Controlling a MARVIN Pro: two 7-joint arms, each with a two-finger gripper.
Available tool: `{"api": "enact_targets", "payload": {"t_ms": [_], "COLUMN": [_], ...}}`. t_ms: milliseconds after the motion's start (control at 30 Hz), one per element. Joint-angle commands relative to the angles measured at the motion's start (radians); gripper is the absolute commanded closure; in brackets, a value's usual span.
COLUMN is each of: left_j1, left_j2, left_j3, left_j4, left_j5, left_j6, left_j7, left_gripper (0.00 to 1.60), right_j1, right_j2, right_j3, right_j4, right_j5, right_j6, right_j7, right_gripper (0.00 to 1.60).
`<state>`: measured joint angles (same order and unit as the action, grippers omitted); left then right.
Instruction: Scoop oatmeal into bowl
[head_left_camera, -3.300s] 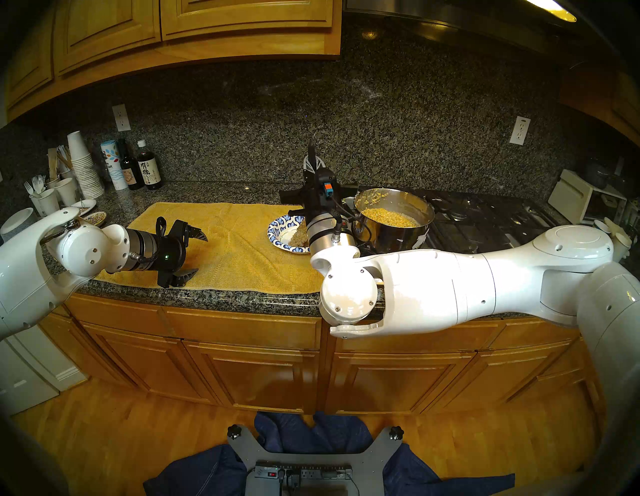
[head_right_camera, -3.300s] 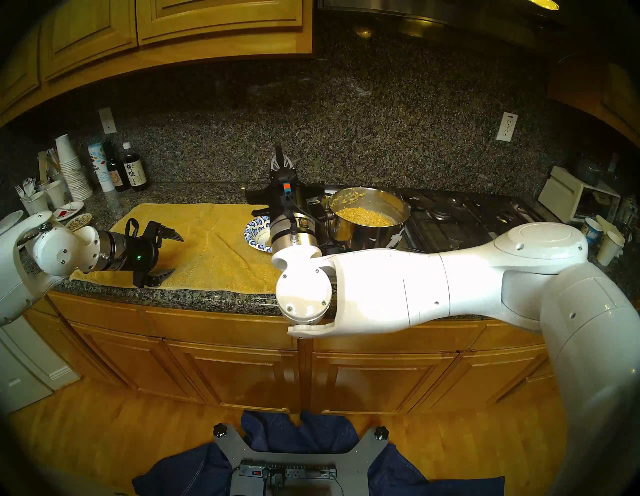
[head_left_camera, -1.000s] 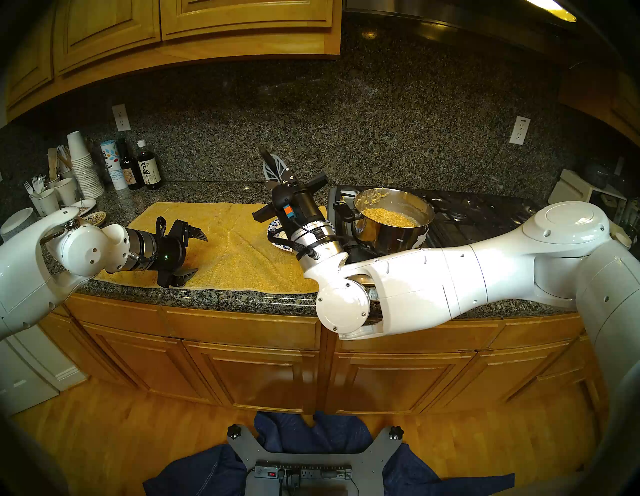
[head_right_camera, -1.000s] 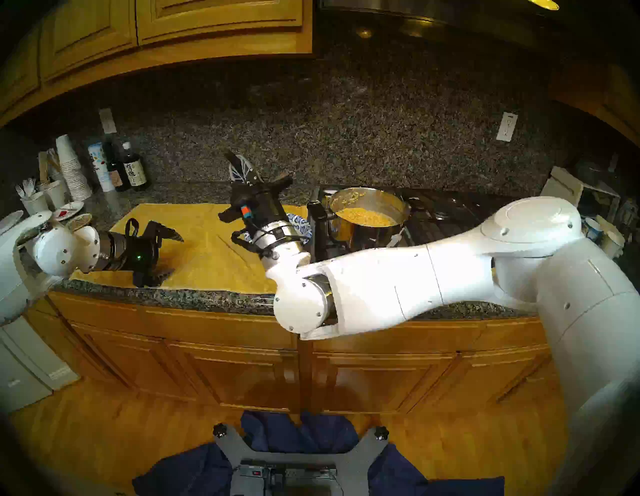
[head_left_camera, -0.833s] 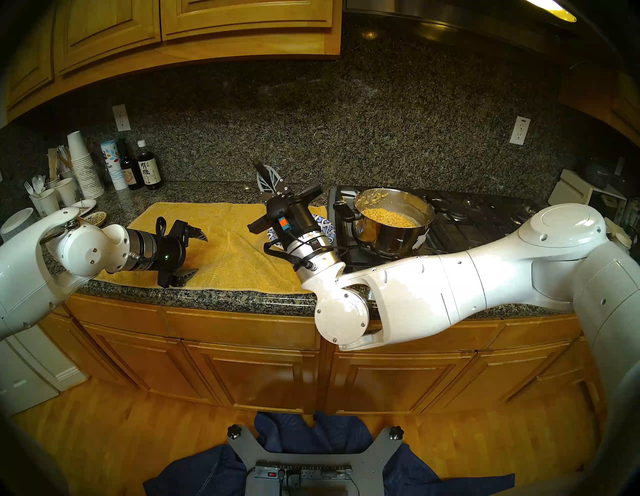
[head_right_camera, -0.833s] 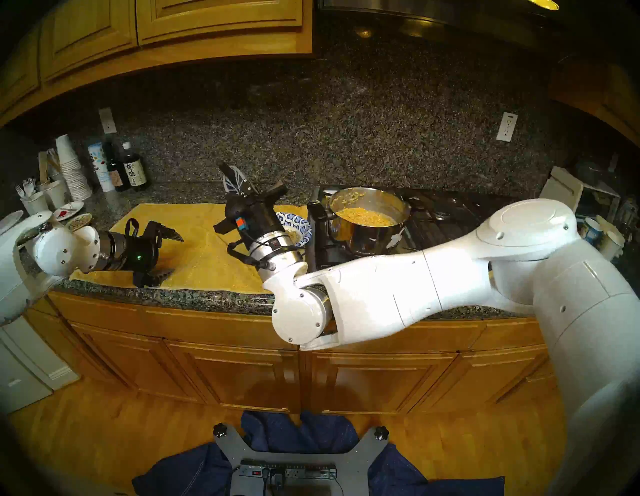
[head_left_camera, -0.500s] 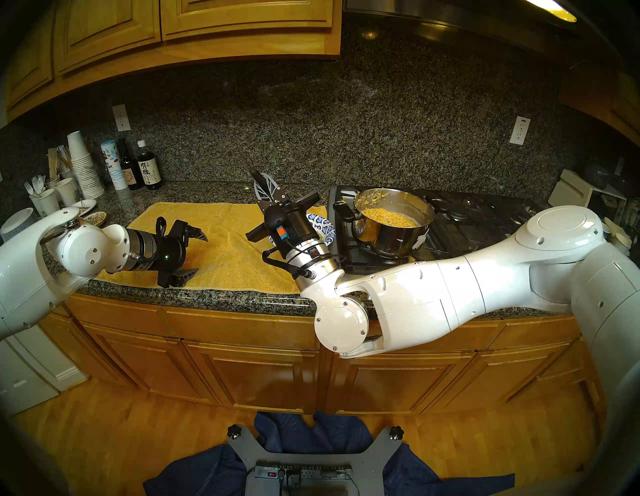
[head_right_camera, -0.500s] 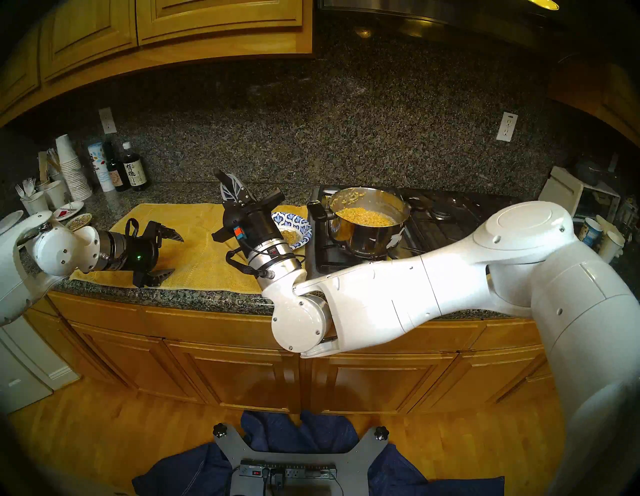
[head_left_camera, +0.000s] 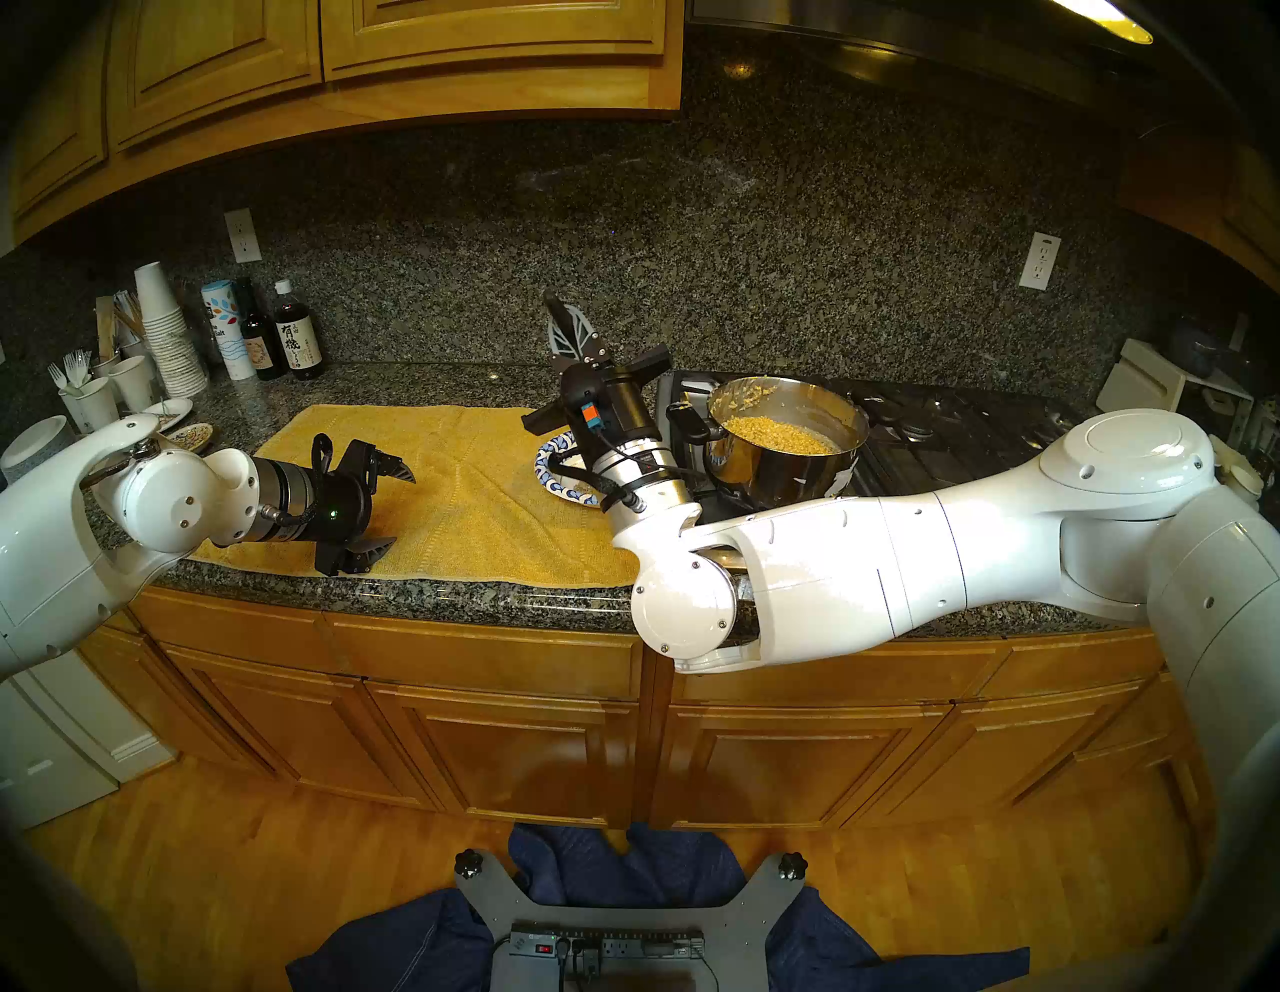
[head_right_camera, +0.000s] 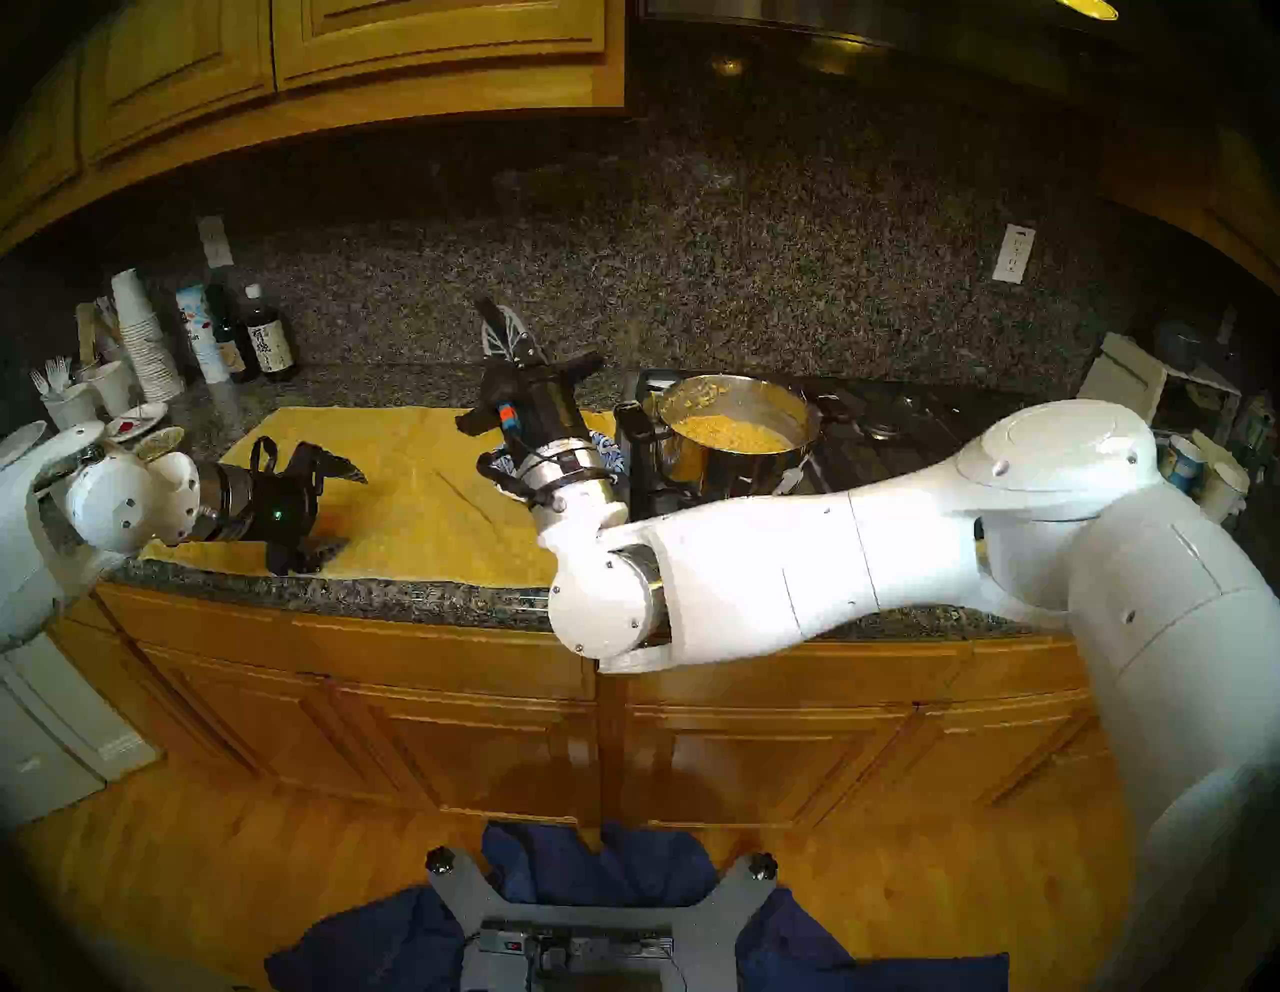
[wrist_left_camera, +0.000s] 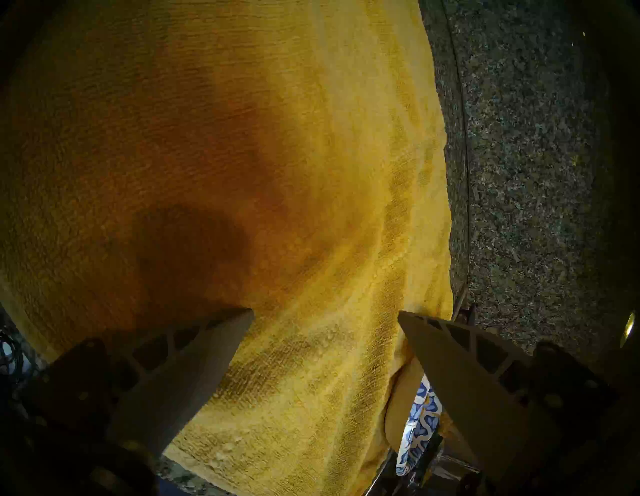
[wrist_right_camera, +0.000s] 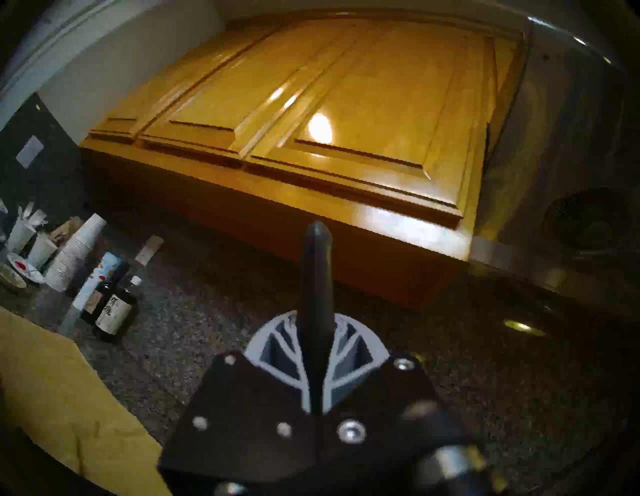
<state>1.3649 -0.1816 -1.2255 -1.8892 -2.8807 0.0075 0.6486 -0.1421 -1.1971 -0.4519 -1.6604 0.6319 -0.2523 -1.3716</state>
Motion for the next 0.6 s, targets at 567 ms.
{"api": "enact_targets", "payload": {"t_ms": [567], "left_j1": [-0.002], "left_j2": [-0.002], "left_j3": [-0.002], "left_j4": [0.002], "left_j5": [0.001], "left_j6": [0.0], "left_j7": [0.0], "left_gripper": [0.0], "right_j1": [0.019], "right_j2": [0.017], "right_j3": [0.125], "right_j4": [-0.031], "right_j5": [0.18], "right_j6": [-0.1], "right_j7": [-0.057], "right_gripper": [1.6]}}
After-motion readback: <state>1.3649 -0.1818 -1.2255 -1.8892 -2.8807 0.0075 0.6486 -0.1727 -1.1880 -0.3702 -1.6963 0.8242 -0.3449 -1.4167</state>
